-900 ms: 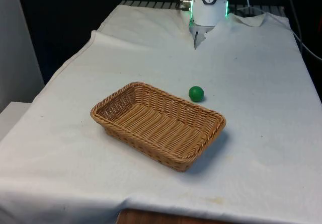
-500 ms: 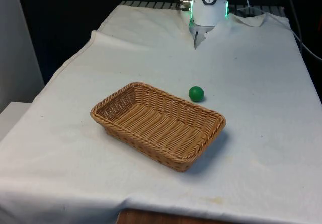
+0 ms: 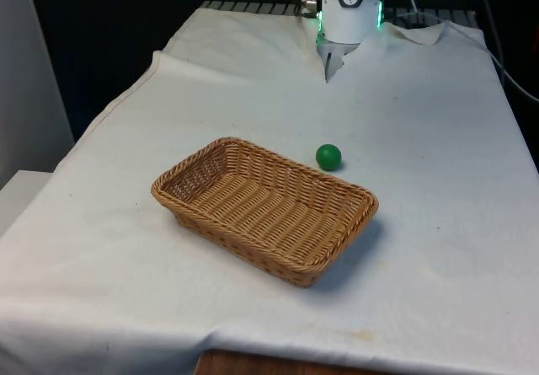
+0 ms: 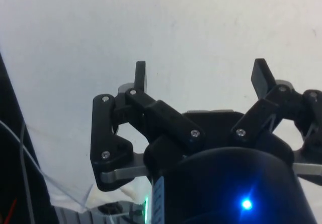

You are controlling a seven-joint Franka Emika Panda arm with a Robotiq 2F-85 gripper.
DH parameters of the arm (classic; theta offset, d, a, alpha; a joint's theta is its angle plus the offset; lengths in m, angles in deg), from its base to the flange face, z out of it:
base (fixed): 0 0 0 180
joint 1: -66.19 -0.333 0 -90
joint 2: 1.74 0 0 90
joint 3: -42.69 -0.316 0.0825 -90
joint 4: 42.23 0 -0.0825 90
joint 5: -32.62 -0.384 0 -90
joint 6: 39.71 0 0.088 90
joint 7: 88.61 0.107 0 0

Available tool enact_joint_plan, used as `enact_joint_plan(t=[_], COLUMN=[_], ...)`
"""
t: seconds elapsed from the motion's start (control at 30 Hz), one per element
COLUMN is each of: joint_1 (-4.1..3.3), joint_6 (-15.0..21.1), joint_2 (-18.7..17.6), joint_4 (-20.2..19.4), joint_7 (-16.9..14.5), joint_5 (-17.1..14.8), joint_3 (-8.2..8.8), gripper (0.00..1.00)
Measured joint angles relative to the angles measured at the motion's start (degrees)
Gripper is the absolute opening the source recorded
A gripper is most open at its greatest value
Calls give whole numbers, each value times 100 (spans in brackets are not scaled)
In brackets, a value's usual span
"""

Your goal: Pick up the ball and place it into the basket.

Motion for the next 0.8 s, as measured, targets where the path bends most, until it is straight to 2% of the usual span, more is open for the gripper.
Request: enact_joint_plan(t=[0.37, 0.47, 0.8], joint_1=[0, 0, 0], joint_6=[596, 653, 1255], joint_2=[-286, -321, -705], joint_4=[-304, -327, -550], joint_7=[-63, -63, -97], joint_5=[-11, -17, -86], joint_3=[-97, -109, -241], gripper=[100, 100, 100])
